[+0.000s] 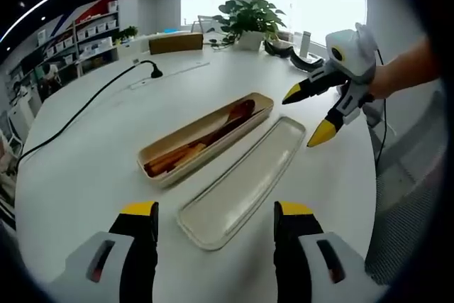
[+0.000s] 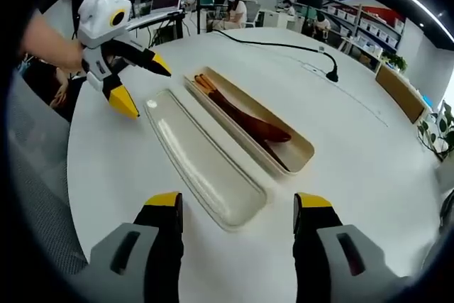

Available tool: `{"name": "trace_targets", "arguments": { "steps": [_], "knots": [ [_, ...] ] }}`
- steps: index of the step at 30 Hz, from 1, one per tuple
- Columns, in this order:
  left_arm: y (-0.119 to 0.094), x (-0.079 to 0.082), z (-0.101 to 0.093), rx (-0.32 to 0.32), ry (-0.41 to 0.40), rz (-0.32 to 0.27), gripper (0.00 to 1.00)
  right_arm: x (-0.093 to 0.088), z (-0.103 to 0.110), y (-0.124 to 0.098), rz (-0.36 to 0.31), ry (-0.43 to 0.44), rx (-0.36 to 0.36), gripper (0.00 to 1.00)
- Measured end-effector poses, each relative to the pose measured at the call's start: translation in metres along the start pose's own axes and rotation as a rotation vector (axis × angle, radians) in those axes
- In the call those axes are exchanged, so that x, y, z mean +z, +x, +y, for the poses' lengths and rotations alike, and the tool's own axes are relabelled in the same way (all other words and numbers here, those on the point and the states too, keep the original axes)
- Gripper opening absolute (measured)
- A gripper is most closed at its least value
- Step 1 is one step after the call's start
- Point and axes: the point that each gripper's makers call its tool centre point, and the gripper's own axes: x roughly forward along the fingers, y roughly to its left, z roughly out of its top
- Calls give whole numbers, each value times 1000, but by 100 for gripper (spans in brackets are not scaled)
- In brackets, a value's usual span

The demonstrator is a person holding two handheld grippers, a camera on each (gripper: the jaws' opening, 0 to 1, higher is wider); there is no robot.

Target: Arrange the utensils inside the cutlery case until each visible utensil rests in its matching compartment.

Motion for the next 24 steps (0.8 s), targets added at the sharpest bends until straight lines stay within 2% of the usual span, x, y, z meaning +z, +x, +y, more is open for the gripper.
{"name": "trace_targets", "arguments": {
  "steps": [7, 15, 19, 24],
  "knots": [
    [8, -9, -9, -28, 15, 38, 68, -5, 1, 3, 6, 41, 22, 59],
    [15, -13, -3, -9, 45, 71, 64, -9, 4, 12, 19, 5, 44, 59],
    [16, -14, -4, -16, 56, 82, 63, -8, 7, 13, 11, 30, 67, 55],
    [14, -16, -4, -6, 62, 80, 61, -7, 9, 14, -23, 33, 56, 52]
  ]
}}
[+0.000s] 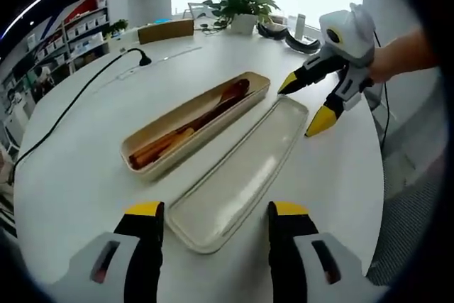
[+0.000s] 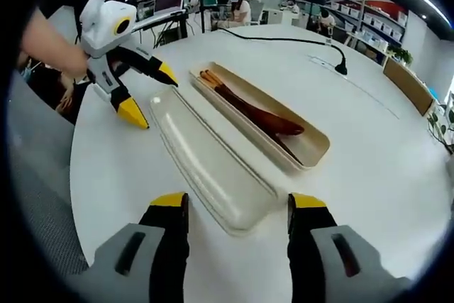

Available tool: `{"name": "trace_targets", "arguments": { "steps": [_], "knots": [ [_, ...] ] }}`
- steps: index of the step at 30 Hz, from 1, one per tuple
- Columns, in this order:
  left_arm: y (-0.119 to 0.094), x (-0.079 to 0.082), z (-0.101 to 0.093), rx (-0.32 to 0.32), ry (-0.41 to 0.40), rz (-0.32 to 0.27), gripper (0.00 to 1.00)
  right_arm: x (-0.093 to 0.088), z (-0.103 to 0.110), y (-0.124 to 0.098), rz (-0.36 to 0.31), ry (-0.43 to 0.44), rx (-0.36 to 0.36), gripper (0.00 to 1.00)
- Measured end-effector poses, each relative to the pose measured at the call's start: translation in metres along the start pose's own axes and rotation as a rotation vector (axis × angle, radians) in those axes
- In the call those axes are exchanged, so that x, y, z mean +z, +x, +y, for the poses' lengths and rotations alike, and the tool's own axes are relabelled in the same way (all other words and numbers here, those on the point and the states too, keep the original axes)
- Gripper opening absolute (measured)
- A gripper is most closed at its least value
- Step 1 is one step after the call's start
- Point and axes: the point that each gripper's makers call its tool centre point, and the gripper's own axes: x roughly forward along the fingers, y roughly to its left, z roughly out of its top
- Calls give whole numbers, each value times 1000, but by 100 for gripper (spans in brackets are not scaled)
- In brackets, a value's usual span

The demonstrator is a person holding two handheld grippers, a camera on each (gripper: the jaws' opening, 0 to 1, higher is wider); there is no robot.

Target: Arrange the utensils inside the cutlery case until each visible utensil rests in its matching compartment.

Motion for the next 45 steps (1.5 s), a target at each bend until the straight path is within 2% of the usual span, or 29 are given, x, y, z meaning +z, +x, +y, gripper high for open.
{"name": "trace_targets", "arguments": {
  "steps": [3, 10, 17, 23, 29, 32, 33, 34, 35, 36, 37, 38, 39, 41, 43, 45],
  "knots": [
    [-1, -1, 0, 9, -8, -14, 59, -2, 2, -3, -6, 11, -6, 49],
    [-6, -6, -4, 5, -10, 15, 55, -7, 10, -7, 13, 5, 6, 48],
    [-17, -17, -21, -14, 5, 45, 53, -14, 24, -15, 56, -9, 33, 48],
    [-25, -24, -30, -31, -41, 68, 56, -20, 41, -23, 87, 40, 84, 47],
    [-34, -33, -41, -48, -6, 84, 55, -26, 56, -30, 120, 45, 103, 46],
    [-36, -38, -45, -53, 44, 103, 54, -26, 65, -33, 126, 73, 129, 46],
    [-38, -39, -47, -57, 49, 101, 54, -26, 66, -34, 126, 78, 132, 43],
    [-39, -40, -48, -59, 72, 107, 55, -26, 66, -35, 129, 155, 126, 34],
    [-39, -40, -52, -73, 82, 109, 56, -32, 59, -37, 162, 245, 108, 19],
    [-40, -41, -54, -78, 86, 113, 56, -34, 56, -37, 165, 268, 108, 13],
    [-40, -40, -55, -79, 93, 111, 55, -32, 61, -37, 139, 243, 135, 15],
    [-40, -40, -57, -89, 105, 107, 53, -26, 62, -35, 99, 203, 135, 23],
    [-39, -39, -57, -95, 109, 106, 52, -27, 65, -39, 104, 152, 126, 24],
    [-39, -40, -56, -99, 116, 109, 53, -27, 65, -42, 118, 106, 116, 21],
    [-38, -39, -56, -108, 128, 106, 53, -24, 69, -45, 108, 85, 136, 28],
    [-38, -39, -56, -122, 145, 107, 52, -22, 69, -48, 111, 4, 127, 36]
  ]
}}
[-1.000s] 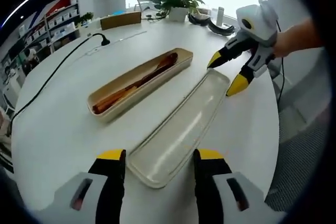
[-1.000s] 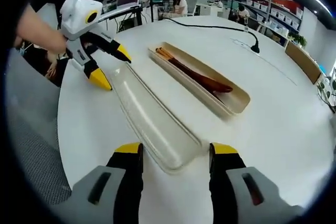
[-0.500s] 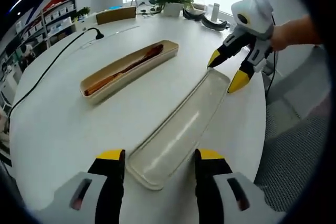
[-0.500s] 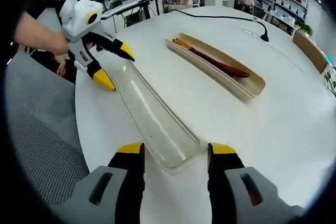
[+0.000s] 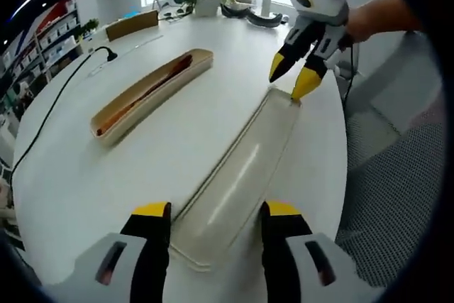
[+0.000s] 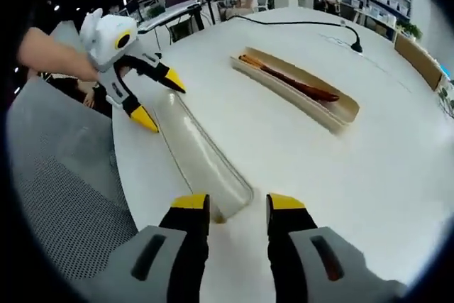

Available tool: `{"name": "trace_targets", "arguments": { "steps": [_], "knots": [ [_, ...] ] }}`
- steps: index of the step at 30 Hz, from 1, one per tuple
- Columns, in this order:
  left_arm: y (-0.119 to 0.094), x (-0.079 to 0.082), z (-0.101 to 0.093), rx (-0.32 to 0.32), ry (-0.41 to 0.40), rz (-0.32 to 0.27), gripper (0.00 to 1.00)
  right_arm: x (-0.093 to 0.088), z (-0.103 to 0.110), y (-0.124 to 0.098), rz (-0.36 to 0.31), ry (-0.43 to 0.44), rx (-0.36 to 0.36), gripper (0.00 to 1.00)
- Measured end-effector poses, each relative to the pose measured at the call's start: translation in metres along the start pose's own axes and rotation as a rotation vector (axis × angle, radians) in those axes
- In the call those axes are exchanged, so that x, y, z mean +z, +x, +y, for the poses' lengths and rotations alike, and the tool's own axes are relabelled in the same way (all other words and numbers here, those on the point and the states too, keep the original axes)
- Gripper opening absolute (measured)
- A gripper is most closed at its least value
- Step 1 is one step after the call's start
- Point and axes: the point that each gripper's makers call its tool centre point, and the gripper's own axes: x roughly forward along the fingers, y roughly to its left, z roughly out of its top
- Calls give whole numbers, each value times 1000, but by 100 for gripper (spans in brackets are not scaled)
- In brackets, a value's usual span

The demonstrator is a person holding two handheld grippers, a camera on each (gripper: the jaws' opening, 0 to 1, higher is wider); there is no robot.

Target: Arrange the utensils inside the cutlery case until each visible utensil rests in its matching compartment.

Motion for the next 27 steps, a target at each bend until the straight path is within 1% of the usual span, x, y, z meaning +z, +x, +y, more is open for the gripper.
{"name": "trace_targets", "arguments": {
  "steps": [1, 3, 4, 7, 9, 10, 13, 15, 16, 18, 20, 21, 24, 27],
  "knots": [
    [0, 1, 0, -11, 16, -4, 52, 0, 1, 0, 5, -34, -3, 41],
    [1, 1, -1, -25, 37, -5, 51, 0, 2, 0, 26, -118, -17, 44],
    [1, 1, -2, -41, 59, -6, 50, -1, 5, 2, 38, -153, -13, 46],
    [0, 0, -3, -66, 98, 0, 47, -1, 14, 7, 48, -165, 14, 47],
    [0, -1, -5, -81, 118, 14, 45, -2, 17, 9, 63, -212, 13, 47],
    [0, -1, -5, -88, 131, 20, 44, -5, 16, 10, 88, -248, 3, 45],
    [0, 0, -7, -112, 184, 20, 42, -6, 16, 15, 88, -242, -1, 44],
    [0, 0, -8, -116, 192, 25, 42, -7, 15, 18, 89, -235, 0, 45],
    [0, 0, -9, -123, 202, 31, 41, -4, 12, 19, 85, -276, -21, 46],
    [0, 1, -10, -136, 235, 33, 40, -4, 11, 20, 96, -278, -27, 48],
    [0, 1, -11, -140, 246, 39, 40, 3, 8, 20, 76, -309, -45, 49],
    [0, 2, -12, -146, 260, 42, 39, 4, 7, 21, 75, -311, -42, 51],
    [1, 2, -12, -154, 283, 43, 39, 4, 8, 27, 92, -255, -1, 52],
    [1, 3, -12, -158, 294, 41, 39, 8, 11, 31, 74, -243, 20, 48]
  ]
}}
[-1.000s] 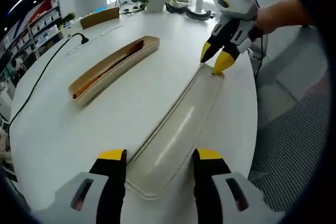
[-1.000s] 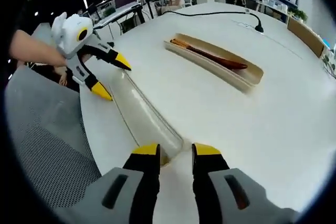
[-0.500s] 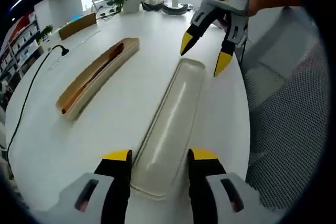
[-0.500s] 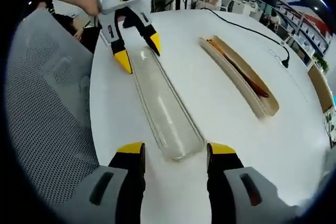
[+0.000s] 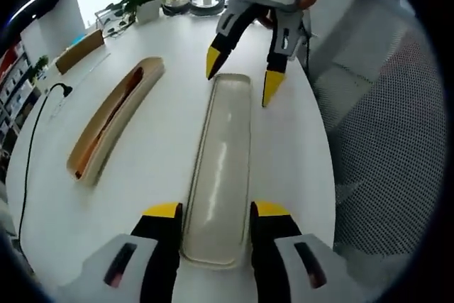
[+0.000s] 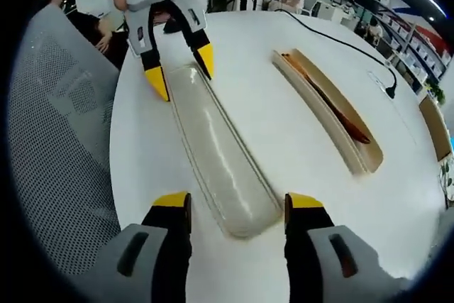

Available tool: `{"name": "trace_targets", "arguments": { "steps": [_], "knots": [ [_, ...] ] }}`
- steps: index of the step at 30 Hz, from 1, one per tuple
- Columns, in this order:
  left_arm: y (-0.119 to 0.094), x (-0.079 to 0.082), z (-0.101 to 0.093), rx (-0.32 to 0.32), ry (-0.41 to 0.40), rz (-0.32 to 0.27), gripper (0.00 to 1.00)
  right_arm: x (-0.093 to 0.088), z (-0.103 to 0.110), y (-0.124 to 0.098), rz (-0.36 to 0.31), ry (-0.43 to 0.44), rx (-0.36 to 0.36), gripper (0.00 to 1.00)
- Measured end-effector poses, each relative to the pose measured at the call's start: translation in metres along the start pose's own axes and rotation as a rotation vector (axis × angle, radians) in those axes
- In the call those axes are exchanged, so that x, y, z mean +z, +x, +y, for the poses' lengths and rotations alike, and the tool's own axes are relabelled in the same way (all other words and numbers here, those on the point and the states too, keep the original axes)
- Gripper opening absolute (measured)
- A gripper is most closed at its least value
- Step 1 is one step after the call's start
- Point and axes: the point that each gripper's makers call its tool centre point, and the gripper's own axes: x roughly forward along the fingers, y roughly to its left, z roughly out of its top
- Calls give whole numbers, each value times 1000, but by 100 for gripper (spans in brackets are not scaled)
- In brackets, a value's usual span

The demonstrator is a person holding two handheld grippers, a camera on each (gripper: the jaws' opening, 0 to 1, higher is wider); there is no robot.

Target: Arrange the utensils inside the cutlery case until each visible utensil rests in its matching compartment.

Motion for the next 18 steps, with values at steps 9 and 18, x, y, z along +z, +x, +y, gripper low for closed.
{"name": "trace_targets", "arguments": {
  "steps": [9, 18],
  "knots": [
    [4, 5, 2, -6, -16, 6, 42, 6, 10, -4, -20, 100, 163, 40],
    [5, 5, 1, -19, -46, 22, 40, 3, 18, -9, -48, 188, 229, 41]
  ]
}}
